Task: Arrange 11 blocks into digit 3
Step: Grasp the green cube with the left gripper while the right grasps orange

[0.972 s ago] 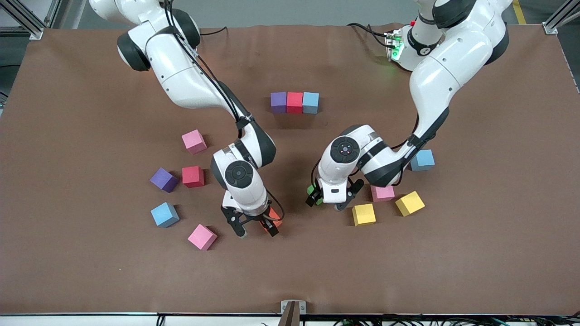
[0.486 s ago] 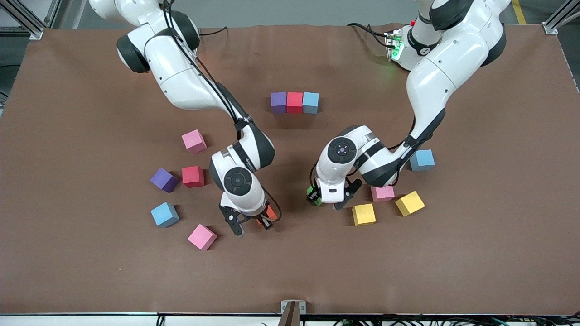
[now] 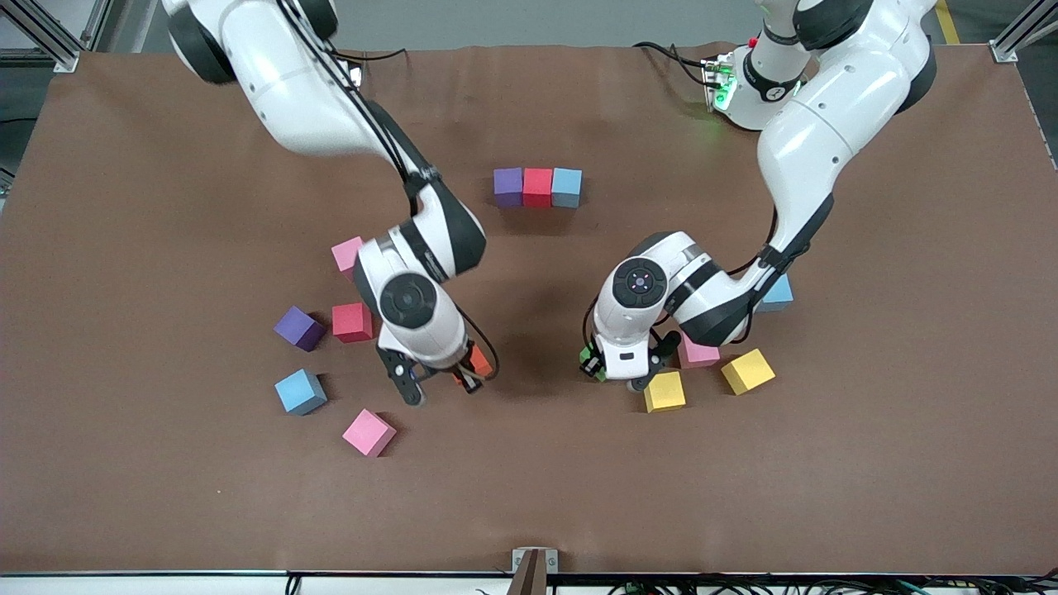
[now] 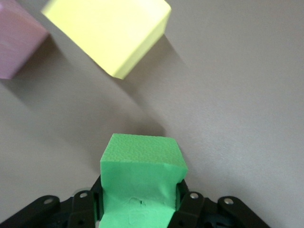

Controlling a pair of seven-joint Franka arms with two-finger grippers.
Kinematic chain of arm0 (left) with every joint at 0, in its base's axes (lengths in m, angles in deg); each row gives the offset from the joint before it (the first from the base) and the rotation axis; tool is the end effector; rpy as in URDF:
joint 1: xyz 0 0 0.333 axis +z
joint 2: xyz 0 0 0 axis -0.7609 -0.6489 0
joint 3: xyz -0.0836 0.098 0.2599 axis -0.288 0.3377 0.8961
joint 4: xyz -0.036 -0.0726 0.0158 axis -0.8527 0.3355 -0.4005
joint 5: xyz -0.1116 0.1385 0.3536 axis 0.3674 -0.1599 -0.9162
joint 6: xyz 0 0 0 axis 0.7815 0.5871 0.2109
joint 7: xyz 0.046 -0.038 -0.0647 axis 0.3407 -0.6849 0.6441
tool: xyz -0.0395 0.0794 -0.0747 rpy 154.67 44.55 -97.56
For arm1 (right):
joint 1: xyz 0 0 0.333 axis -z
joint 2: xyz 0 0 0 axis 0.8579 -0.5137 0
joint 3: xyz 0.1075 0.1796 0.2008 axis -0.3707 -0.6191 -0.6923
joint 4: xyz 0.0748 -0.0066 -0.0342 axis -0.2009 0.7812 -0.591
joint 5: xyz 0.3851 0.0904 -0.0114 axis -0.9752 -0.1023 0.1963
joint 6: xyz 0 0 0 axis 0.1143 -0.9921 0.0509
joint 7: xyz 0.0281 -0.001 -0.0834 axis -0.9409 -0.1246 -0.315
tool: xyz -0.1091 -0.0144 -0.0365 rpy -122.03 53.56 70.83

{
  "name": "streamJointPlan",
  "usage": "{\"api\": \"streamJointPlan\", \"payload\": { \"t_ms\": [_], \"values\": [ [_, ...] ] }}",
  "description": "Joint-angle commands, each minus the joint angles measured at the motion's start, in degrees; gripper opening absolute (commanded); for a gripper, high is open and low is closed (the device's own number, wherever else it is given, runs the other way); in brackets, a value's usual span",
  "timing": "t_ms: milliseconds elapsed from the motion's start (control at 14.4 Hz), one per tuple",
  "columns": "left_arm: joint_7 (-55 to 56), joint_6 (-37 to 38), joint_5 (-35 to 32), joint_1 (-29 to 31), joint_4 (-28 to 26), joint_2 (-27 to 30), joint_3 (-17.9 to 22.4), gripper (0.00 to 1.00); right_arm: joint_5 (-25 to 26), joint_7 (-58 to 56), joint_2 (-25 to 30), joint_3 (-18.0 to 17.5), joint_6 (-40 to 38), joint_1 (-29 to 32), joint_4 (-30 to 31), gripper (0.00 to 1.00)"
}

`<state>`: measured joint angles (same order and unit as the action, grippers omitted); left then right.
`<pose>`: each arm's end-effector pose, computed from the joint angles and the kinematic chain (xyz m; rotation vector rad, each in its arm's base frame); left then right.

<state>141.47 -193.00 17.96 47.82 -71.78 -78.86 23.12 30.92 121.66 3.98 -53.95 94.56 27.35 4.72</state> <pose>0.5901 -0.3908 0.2043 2.8091 1.3070 0.0307 0.6237 0.3763 0.2603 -2.6875 1.4665 -0.0124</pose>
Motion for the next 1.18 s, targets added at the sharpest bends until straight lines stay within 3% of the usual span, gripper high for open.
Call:
{"api": "streamJointPlan", "payload": {
  "t_ms": [0, 208, 347, 625, 1111],
  "values": [
    [-0.11, 2.17, -0.09, 5.82, -6.17, 4.42, -5.65, 0.29, -0.34, 0.03, 20.8, -0.51, 10.7, 0.1, 32.13, 0.0],
    [-0.46, 2.17, -0.96, 14.35, -12.24, 5.31, -13.82, 0.29, -0.43, 5.18, 31.8, -0.51, 13.79, -1.04, 48.93, 0.0],
    [-0.46, 2.35, -1.14, 17.27, -14.8, 5.48, -16.74, 0.29, -0.43, 11.25, 37.08, -0.6, 14.85, -2.44, 56.33, 0.0],
    [-0.2, 2.61, -2.98, 16.84, -15.69, 6.01, -16.93, 0.3, -2.45, 25.05, 41.23, -0.6, 16.17, -8.14, 61.63, 0.0],
    [0.07, 4.54, -5.45, 13.32, -14.81, 5.48, -16.22, 0.3, -2.45, 39.22, 40.19, -0.6, 18.18, -13.87, 64.02, 0.0]
  ]
}}
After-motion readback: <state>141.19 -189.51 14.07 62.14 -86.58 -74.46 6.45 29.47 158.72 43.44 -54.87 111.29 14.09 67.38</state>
